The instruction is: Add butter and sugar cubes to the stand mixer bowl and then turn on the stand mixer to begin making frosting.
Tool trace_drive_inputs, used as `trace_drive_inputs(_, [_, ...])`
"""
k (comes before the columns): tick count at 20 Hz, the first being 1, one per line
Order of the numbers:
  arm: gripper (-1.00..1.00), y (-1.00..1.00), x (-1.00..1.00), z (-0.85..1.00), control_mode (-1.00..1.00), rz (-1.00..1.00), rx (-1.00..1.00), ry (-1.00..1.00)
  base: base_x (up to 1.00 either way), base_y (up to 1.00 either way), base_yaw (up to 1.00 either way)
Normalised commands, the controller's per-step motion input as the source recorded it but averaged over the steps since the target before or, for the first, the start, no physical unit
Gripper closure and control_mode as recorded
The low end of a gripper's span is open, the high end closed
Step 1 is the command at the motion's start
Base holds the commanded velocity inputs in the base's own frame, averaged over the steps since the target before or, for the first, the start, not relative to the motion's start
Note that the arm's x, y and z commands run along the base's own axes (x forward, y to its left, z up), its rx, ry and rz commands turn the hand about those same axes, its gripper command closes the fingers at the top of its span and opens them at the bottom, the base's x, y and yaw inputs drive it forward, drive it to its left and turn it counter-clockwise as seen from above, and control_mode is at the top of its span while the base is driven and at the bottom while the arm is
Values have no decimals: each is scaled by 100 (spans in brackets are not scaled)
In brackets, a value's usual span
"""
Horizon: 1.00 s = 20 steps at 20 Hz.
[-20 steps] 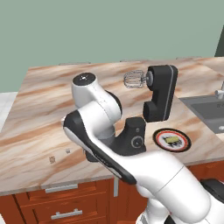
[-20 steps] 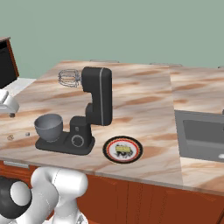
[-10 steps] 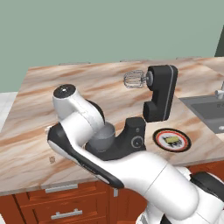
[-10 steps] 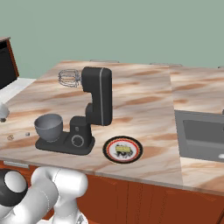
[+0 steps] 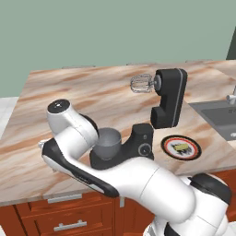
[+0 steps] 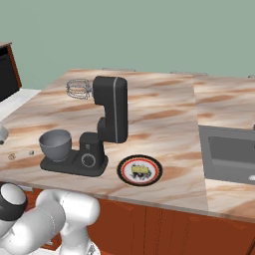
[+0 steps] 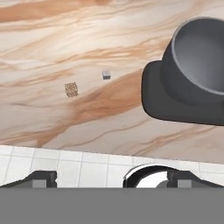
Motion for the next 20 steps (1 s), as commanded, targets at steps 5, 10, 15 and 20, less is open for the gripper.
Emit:
trace_drive_inputs(5, [-100,23,33,-39,-100,0,4,5,0,0,0])
trace_drive_inputs(10, [-100,25,34,-37,-100,0,1,3,0,0,0])
trace_drive_inputs(15, [-100,22,34,-34,-100,0,0,2,0,0,0])
trace_drive_inputs(20, [-100,26,28,-37,-100,0,0,3,0,0,0])
